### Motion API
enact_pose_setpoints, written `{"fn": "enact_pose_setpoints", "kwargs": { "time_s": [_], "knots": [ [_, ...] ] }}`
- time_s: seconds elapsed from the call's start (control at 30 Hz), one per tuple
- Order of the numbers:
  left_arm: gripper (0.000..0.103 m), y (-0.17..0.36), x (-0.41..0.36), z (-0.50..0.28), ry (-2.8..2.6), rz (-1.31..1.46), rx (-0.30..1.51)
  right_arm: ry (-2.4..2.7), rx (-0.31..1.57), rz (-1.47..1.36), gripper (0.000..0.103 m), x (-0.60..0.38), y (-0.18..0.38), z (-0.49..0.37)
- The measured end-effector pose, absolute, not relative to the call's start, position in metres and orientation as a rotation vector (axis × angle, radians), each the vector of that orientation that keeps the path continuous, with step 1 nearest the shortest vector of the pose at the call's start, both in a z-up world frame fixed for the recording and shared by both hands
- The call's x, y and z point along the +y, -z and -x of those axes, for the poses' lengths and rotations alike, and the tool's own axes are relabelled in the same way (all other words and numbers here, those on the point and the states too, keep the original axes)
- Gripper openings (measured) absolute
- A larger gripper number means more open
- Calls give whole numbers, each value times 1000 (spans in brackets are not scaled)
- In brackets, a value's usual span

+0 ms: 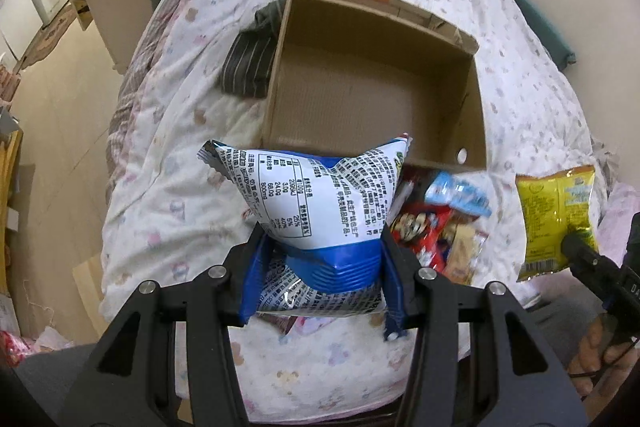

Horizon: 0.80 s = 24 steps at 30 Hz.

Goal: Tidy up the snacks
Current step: 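Carry the white-blue bag over the box while the right gripper grasps the yellow chip bag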

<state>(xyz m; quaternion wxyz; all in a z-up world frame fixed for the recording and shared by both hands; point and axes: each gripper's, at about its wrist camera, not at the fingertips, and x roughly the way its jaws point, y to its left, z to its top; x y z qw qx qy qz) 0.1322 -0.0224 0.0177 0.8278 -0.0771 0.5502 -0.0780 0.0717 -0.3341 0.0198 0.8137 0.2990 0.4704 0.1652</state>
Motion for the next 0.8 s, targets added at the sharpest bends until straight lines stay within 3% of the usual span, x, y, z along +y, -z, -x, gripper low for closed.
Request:
{"fn": "enact_pose_setpoints", "kwargs": {
  "time_s": [0.37, 0.8],
  "knots": [
    [46, -30, -60, -202, 175, 79, 1088, -379, 932, -613, 43, -314, -31, -161],
    [47, 9, -63, -251, 118, 106, 1038, -355, 982, -626, 43, -310, 24, -223]
  ]
}}
